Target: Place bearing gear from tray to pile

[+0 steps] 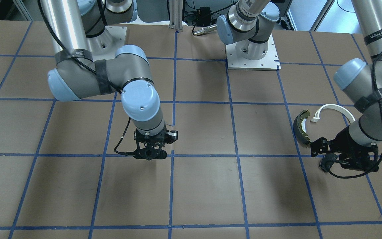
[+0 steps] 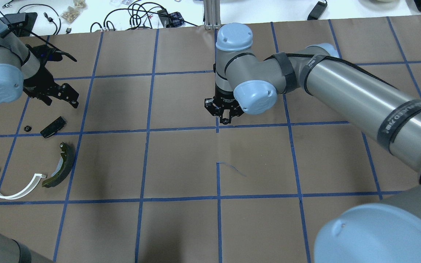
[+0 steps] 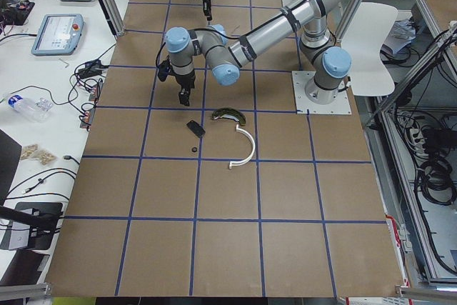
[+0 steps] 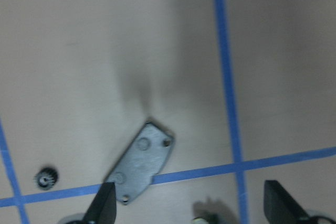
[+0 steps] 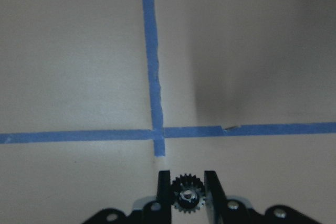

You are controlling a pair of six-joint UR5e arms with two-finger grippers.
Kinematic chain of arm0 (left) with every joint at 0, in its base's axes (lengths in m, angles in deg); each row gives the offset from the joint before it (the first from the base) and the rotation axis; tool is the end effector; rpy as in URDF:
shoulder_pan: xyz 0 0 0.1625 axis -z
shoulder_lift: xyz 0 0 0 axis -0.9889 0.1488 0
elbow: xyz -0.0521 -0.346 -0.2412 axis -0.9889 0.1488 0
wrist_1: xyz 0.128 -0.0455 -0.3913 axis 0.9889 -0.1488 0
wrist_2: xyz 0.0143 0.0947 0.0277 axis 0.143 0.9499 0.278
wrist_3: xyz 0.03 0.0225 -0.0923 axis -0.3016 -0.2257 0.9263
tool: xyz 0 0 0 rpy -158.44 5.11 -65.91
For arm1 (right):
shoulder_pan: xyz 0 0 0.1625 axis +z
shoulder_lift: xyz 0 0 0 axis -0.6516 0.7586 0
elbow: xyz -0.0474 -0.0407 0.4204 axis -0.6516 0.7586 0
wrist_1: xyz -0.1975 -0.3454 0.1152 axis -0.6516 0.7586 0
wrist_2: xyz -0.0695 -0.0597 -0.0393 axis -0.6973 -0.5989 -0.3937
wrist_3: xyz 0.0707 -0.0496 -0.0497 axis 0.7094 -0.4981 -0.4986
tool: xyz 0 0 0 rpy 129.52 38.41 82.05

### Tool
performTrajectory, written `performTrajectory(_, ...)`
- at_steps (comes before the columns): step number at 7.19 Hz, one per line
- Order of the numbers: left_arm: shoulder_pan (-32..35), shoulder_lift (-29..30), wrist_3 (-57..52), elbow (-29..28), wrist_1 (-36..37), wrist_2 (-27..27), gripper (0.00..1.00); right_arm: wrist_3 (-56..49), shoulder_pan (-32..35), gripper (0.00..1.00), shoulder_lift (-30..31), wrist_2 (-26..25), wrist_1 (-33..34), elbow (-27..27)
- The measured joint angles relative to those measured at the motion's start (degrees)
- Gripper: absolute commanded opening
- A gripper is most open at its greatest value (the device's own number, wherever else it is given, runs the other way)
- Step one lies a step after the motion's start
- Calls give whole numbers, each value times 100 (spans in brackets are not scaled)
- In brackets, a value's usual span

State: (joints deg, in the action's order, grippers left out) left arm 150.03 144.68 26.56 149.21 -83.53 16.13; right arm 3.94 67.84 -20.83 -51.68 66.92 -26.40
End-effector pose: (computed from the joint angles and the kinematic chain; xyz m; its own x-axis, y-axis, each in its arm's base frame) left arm 0.0928 -0.5982 0.2776 -0.9898 0.1422 -0.0008 0.1421 0.9895 0.0261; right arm 0.3386 -0.5620 0.2311 -0.9964 0.0520 -0.0668 0.0458 0.9948 0.0911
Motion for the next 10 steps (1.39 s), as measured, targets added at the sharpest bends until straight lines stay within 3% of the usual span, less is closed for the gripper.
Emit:
performTrajectory(1, 96, -103, 200, 172, -7, -68, 100, 89, 50, 82, -128, 2, 187, 11)
performTrajectory(2, 187, -174, 368, 283, -6, -120, 100, 148, 67, 100, -197, 7, 263, 25)
performTrajectory(5, 737, -243, 1091, 378, -4, -145, 100, 263, -72, 100, -169, -50, 109, 263)
performTrajectory(8, 1220, -292, 1886, 528, 18, -300, 100, -952, -1099, 100, 375, -484, -1357, 971)
performTrajectory(10, 1945, -108, 2935, 462, 396, -395, 100, -1693, -1765, 100, 984, -961, -2245, 1250)
